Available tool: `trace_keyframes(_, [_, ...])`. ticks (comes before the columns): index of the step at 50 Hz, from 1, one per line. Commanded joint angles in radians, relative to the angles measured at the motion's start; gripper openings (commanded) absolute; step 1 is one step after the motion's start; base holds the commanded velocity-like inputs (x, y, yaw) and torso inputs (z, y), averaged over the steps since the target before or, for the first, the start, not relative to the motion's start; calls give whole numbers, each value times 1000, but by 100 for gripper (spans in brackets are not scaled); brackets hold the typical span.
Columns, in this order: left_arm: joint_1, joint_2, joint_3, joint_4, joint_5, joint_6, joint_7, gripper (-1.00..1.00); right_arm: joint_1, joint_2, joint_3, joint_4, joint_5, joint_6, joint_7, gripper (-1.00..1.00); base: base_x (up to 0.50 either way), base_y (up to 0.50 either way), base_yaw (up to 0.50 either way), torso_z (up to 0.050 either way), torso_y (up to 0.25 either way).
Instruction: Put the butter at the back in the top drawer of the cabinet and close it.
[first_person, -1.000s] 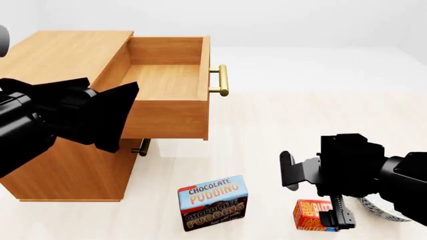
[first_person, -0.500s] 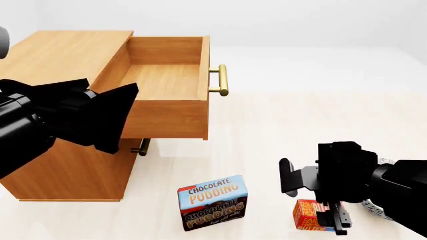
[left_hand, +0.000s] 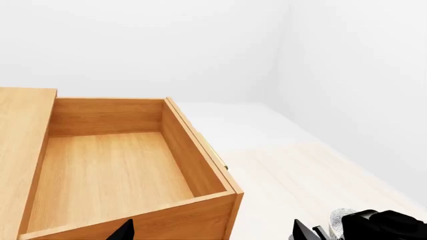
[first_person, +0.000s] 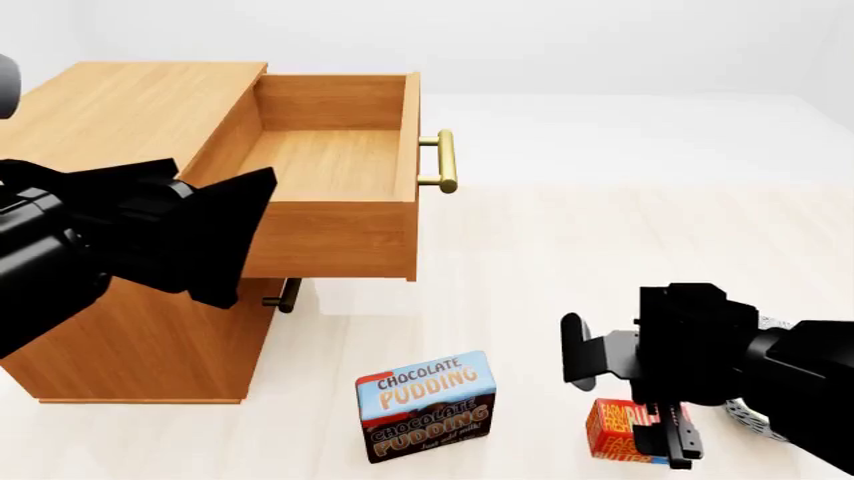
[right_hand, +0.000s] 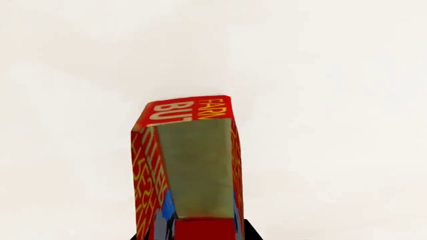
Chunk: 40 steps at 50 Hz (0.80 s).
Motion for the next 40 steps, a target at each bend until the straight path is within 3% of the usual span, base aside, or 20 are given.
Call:
trace_keyframes(1, [5, 6, -2, -4, 2, -3, 1, 100, 35, 50, 12, -128, -2, 52, 18, -100, 0, 0, 0, 0, 0])
trace_keyframes(16, [-53, 50, -25, -67, -60, -102, 14, 100, 244, 220, 10, -568, 17, 305, 76, -100, 0, 0, 0, 0, 0])
trace_keyframes(28, [-144, 180, -19, -227, -159, -281, 56, 100, 398, 314, 35, -819, 37, 460, 97, -100, 0, 0, 0, 0, 0])
trace_keyframes(40, [-234, 334, 12, -375, -182, -473, 115, 100, 506, 328, 59, -965, 49, 537, 85, -100, 0, 0, 0, 0, 1])
